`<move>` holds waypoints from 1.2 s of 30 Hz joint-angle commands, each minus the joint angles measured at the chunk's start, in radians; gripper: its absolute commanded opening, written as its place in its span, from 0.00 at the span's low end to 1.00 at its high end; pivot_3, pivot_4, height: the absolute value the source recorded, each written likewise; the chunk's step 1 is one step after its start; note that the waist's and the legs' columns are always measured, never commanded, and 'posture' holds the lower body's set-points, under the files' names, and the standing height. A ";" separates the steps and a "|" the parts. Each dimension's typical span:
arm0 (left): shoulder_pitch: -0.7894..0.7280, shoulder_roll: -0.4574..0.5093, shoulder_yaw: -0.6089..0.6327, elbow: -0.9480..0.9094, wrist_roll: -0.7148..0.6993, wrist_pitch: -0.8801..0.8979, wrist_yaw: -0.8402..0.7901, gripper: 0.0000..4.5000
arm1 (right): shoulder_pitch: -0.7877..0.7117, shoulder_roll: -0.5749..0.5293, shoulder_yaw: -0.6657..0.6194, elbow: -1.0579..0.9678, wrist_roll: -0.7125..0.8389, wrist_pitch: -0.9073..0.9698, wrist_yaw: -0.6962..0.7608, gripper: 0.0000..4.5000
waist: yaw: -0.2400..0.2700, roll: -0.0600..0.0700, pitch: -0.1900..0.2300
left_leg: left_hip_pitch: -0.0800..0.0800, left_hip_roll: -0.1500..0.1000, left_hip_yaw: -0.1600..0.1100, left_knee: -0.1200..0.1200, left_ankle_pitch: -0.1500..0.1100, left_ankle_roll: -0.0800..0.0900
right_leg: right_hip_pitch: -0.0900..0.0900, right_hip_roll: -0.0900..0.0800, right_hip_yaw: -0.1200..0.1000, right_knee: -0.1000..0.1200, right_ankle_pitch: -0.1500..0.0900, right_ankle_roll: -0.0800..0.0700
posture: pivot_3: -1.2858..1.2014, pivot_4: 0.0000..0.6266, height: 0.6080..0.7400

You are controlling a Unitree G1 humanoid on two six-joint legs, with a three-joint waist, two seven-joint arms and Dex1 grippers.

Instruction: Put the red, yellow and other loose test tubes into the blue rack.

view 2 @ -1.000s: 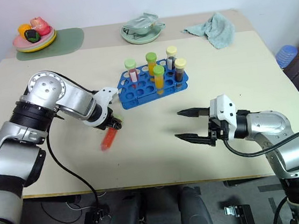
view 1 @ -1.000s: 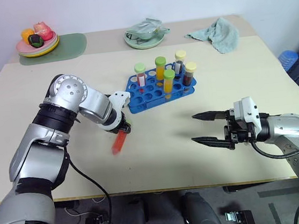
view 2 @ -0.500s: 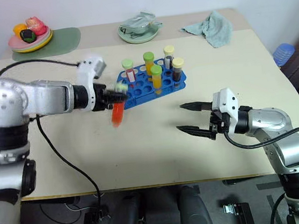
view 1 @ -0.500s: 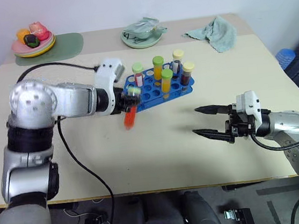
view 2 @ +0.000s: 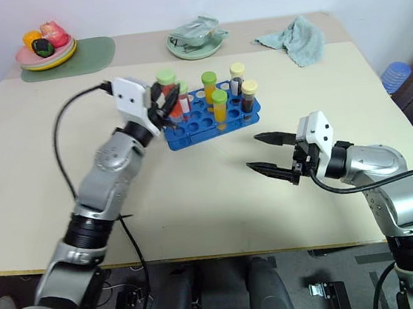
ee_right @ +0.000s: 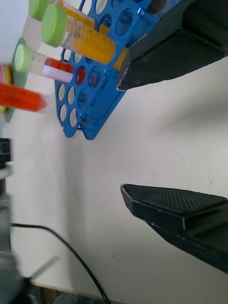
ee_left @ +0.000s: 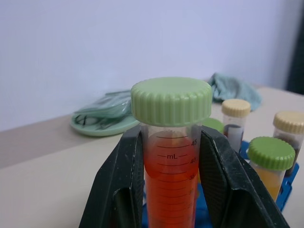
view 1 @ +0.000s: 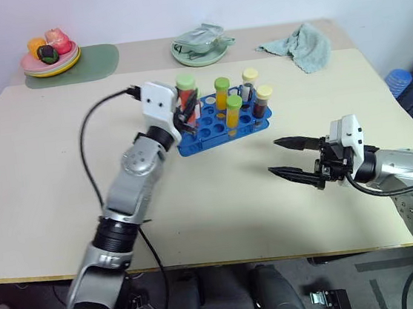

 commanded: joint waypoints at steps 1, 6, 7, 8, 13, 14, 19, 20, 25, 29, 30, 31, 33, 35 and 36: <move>-0.009 -0.047 -0.013 0.058 0.094 -0.115 -0.027 0.31 | -0.006 -0.022 -0.048 -0.053 0.025 0.015 -0.014 0.71 | -0.001 0.000 0.000 | 0.000 0.000 0.000 0.000 0.000 0.001 | 0.000 0.000 0.000 0.000 0.000 0.000 | 0.52 0.24 1.00; -0.039 -0.120 -0.013 0.179 0.172 -0.197 -0.055 0.31 | 0.009 -0.027 -0.064 -0.074 0.028 0.029 -0.030 0.71 | -0.002 0.000 0.000 | 0.000 0.000 0.000 0.000 -0.001 0.002 | 0.000 0.001 0.000 0.000 0.000 0.000 | 0.52 0.24 1.00; -0.042 -0.129 -0.010 0.196 0.180 -0.202 -0.061 0.31 | 0.013 -0.028 -0.067 -0.080 0.029 0.031 -0.033 0.71 | -0.002 0.000 0.000 | 0.000 0.000 0.000 0.000 -0.001 0.002 | 0.000 0.001 0.000 0.001 0.000 0.000 | 0.52 0.24 1.00; -0.044 -0.133 -0.009 0.213 0.196 -0.206 -0.062 0.31 | 0.019 -0.028 -0.071 -0.084 0.030 0.032 -0.037 0.71 | -0.003 0.000 0.000 | 0.000 0.000 0.000 0.000 -0.001 0.002 | 0.000 0.001 0.000 0.000 0.000 0.000 | 0.52 0.24 1.00; -0.015 -0.131 0.010 0.227 0.229 -0.210 -0.089 0.31 | 0.048 -0.026 -0.082 -0.085 0.028 0.018 -0.040 0.71 | -0.003 0.000 -0.001 | 0.001 0.000 0.000 0.000 -0.001 0.002 | 0.001 0.001 0.000 0.001 0.000 0.000 | 0.52 0.24 1.00; -0.008 -0.128 0.014 0.221 0.234 -0.208 -0.094 0.31 | 0.055 -0.024 -0.085 -0.082 0.025 0.014 -0.041 0.71 | -0.003 0.000 -0.001 | 0.001 0.000 0.000 0.000 -0.001 0.002 | 0.001 0.001 0.000 0.001 0.000 0.000 | 0.52 0.24 1.00; 0.017 -0.131 0.037 0.177 0.234 -0.187 -0.115 0.31 | 0.094 -0.021 -0.107 -0.072 0.016 0.006 -0.055 0.71 | -0.003 0.000 -0.001 | 0.002 0.001 0.000 0.000 -0.001 0.003 | 0.001 0.001 0.000 0.001 0.000 0.000 | 0.52 0.24 1.00; 0.022 -0.133 0.040 0.170 0.234 -0.182 -0.119 0.31 | 0.101 -0.020 -0.112 -0.071 0.015 0.007 -0.062 0.71 | -0.003 0.000 -0.001 | 0.002 0.001 0.000 0.000 -0.001 0.003 | 0.001 0.001 0.000 0.001 0.000 0.000 | 0.52 0.24 1.00; 0.054 -0.145 0.043 0.129 0.230 -0.151 -0.146 0.31 | 0.131 -0.011 -0.137 -0.067 0.020 0.000 -0.083 0.71 | -0.002 0.000 -0.001 | 0.002 0.001 -0.001 0.000 -0.001 0.003 | 0.002 0.001 0.000 0.001 0.000 0.000 | 0.52 0.24 1.00; 0.063 -0.157 0.045 0.116 0.233 -0.137 -0.167 0.31 | 0.137 -0.011 -0.139 -0.064 0.017 -0.010 -0.081 0.71 | -0.002 0.001 -0.001 | 0.003 0.001 -0.001 0.000 -0.002 0.003 | 0.003 0.001 0.000 0.001 0.000 0.000 | 0.52 0.24 1.00; 0.066 -0.158 0.047 0.110 0.234 -0.132 -0.170 0.31 | 0.139 -0.012 -0.143 -0.062 0.018 -0.012 -0.080 0.71 | -0.002 0.001 -0.001 | 0.003 0.001 -0.001 0.000 -0.002 0.003 | 0.003 0.001 0.000 0.001 0.000 0.000 | 0.52 0.24 1.00; 0.069 -0.158 0.049 0.106 0.234 -0.129 -0.173 0.31 | 0.140 -0.012 -0.145 -0.058 0.018 -0.015 -0.078 0.71 | -0.002 0.001 -0.001 | 0.003 0.001 0.000 0.000 -0.002 0.003 | 0.003 0.001 0.000 0.000 0.000 0.000 | 0.52 0.24 1.00; 0.078 -0.156 0.052 0.099 0.233 -0.119 -0.178 0.31 | 0.145 -0.014 -0.150 -0.049 0.017 -0.026 -0.072 0.71 | -0.002 0.001 -0.001 | 0.003 0.001 0.000 0.000 -0.002 0.003 | 0.003 0.001 0.000 0.000 0.000 0.000 | 0.52 0.24 1.00; 0.082 -0.157 0.055 0.097 0.234 -0.112 -0.180 0.31 | 0.146 -0.014 -0.150 -0.041 0.015 -0.035 -0.069 0.71 | -0.002 0.001 -0.001 | 0.003 0.001 -0.001 0.000 -0.002 0.003 | 0.004 0.001 0.000 0.000 0.000 0.000 | 0.52 0.24 1.00; 0.083 -0.158 0.057 0.098 0.234 -0.109 -0.179 0.31 | 0.147 -0.014 -0.150 -0.037 0.014 -0.040 -0.068 0.71 | -0.002 0.001 -0.001 | 0.004 0.001 -0.001 0.000 -0.002 0.003 | 0.004 0.001 0.000 0.000 0.000 0.000 | 0.52 0.24 1.00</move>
